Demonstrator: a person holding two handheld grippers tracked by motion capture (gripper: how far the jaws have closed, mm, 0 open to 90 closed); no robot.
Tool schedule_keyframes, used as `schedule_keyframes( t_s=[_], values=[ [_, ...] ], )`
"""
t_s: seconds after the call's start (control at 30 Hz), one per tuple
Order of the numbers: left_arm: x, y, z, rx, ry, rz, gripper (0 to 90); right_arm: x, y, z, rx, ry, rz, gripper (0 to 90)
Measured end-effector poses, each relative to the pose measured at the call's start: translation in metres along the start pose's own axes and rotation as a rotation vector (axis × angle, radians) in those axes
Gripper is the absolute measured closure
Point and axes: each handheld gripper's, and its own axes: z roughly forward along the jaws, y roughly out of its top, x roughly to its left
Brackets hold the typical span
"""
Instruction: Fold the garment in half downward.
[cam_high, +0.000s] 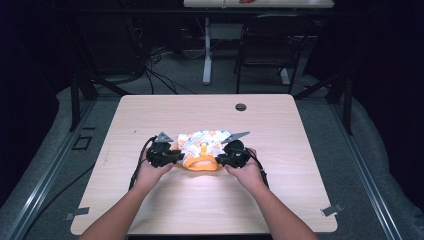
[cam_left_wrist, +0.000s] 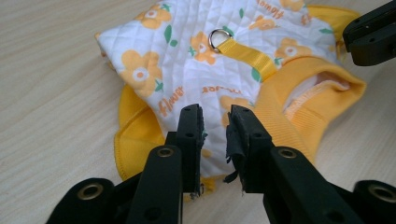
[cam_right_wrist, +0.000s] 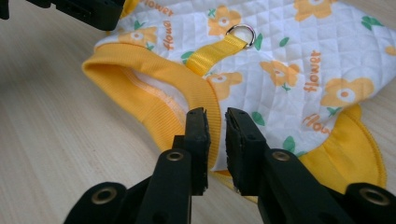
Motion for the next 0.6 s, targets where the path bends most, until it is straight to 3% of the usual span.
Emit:
schedule_keyframes(
  t_s=[0.27,0.43,0.6],
  values=[
    [-0.009,0.000,-0.022,-0.024,0.001,-0.003,58.2,0.011,-0.005,-0.016,-0.018,-0.051,-0.036,61.5],
    [-0.012,-0.004,-0.031,-0.025,-0.002,0.006,55.1,0.016,-0.009,-0.024,-0.015,-0.039,-0.052,59.4],
    [-0.015,-0.013,-0.039,-0.039,-0.008,0.013,55.1,0.022,-0.014,-0.032,-0.012,-0.059,-0.093,59.4]
  ],
)
